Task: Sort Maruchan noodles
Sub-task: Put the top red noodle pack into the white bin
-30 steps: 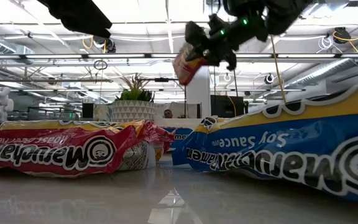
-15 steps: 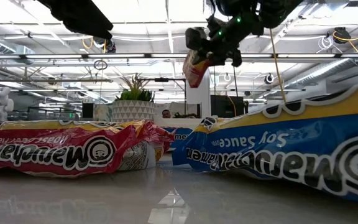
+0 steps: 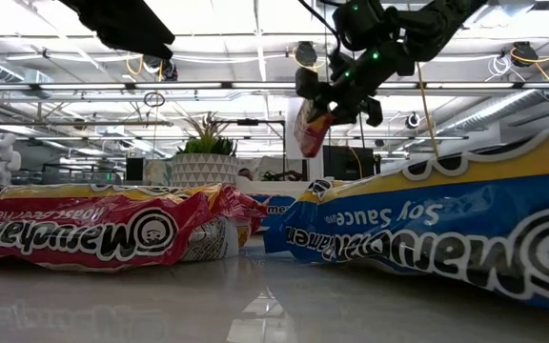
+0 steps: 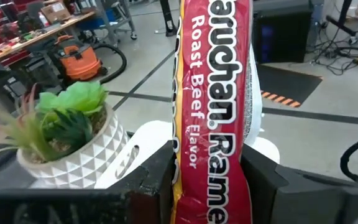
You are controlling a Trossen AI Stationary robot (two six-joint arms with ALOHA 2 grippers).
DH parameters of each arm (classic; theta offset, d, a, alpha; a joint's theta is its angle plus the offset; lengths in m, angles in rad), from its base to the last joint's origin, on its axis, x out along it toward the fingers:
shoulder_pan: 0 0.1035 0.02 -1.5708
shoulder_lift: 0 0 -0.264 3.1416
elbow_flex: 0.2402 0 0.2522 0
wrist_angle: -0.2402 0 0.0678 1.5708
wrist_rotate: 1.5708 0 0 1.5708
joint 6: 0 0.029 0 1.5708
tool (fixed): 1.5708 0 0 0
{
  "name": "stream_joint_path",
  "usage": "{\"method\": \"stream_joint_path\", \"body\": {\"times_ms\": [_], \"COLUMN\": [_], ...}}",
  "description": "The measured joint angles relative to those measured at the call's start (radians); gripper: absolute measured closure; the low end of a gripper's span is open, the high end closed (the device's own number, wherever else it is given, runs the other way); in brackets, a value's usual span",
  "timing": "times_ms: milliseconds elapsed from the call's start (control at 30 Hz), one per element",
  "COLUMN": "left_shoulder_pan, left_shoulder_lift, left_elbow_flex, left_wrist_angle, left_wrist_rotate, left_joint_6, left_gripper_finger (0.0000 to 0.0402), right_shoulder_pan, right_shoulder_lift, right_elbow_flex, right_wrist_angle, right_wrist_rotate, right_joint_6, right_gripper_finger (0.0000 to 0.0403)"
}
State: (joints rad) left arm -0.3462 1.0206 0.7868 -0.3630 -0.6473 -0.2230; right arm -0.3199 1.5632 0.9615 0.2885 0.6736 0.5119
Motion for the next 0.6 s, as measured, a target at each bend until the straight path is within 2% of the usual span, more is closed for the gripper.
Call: {"method": "stream_joint_path", "body": {"times_ms": [133,233,433,600], "left_shoulder_pan": [0.000,0.000,0.000,0.000], "left_shoulder_lift": [0.000,0.000,0.000,0.000], "left_elbow_flex": [0.000,0.000,0.000,0.000], "left_wrist_angle": [0.015,0.043,0.044,0.024], "left_wrist_rotate": [0.000,0.000,0.000,0.001], "left_joint_6": [0.015,0.044,0.064,0.065], "left_gripper_finger": [0.0080,0.0080,0.0080,0.0080], "right_shoulder_pan": [0.002,0.025,0.033,0.031], "right_shoulder_lift": [0.076,0.166,0.252,0.255], "right_elbow_flex": [0.005,0.075,0.245,0.276], "right_wrist_angle": [0.081,0.091,-0.042,-0.120], "right_wrist_rotate": [-0.048,-0.099,-0.066,0.013], "right_joint_6": [0.020,0.015,-0.041,-0.071], "right_gripper_finger": [0.0284,0.0284,0.0284,0.0284]}}
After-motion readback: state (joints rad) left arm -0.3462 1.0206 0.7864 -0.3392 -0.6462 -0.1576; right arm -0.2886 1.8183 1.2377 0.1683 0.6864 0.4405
